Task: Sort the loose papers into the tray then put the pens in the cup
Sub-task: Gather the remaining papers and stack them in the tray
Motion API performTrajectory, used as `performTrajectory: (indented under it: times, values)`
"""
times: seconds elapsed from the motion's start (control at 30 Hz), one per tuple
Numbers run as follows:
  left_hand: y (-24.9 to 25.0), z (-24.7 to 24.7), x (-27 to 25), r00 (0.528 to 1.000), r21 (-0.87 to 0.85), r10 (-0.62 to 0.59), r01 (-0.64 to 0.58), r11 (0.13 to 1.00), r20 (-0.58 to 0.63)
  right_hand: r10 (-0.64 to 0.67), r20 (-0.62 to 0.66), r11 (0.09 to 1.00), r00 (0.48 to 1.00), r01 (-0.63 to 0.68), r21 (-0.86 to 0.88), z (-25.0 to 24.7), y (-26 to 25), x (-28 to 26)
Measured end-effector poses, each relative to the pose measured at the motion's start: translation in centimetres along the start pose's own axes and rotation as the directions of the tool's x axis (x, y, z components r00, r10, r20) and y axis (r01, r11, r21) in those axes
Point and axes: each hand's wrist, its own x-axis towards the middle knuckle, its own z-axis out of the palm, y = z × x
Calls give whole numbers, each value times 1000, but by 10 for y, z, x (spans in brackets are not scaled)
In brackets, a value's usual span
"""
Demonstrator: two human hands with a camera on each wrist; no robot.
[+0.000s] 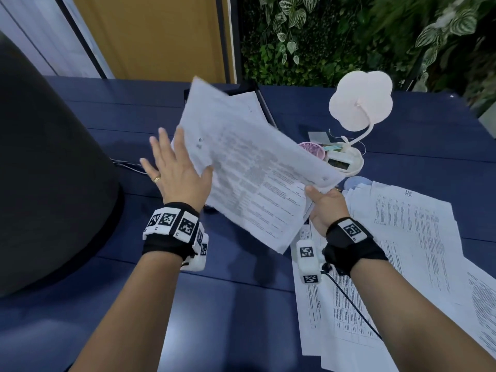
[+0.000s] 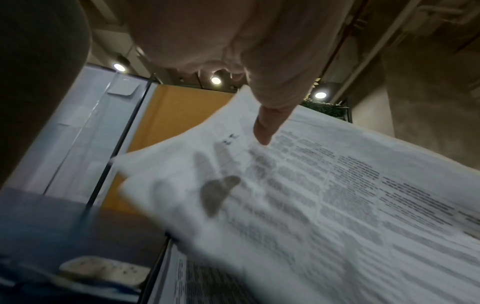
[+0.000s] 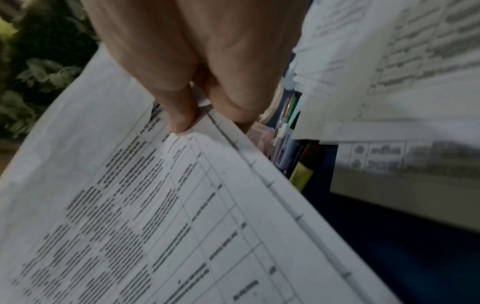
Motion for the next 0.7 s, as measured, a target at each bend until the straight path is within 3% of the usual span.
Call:
performTrajectory:
  times: [0.07,0.13,0.23,0.3,0.37,0.43,0.53,0.6,0.7]
  values:
    - [-3,2,-2,991,-106,-126,129,986,35,76,-5,986,997,-74,148,8,1,4]
    - [-5,8,-4,964,-303,-244,264,916,104,106,3,964,994,-103,244,16,4,8]
    - [-1,20,-6,876,-562,-360,482,672,322,154,9,929,988,-148,338,28,5,12]
    - [5,29,-10,786,-576,-360,616,538,503,201,34,893,979,-198,405,37,7,13]
    - [7,43,-16,731,-584,-277,671,457,624,235,45,872,971,-231,431,45,11,16]
    - [7,53,-21,754,-604,-215,634,483,620,236,67,854,970,-239,463,52,12,15]
    - [3,55,-12,812,-621,-264,572,536,520,194,121,879,974,-227,418,58,6,14]
    - [-5,54,0,832,-613,-274,545,572,483,149,106,943,983,-174,283,57,1,17]
    - [-18,53,21,842,-556,-269,517,650,469,100,30,993,995,-98,-66,60,-5,27]
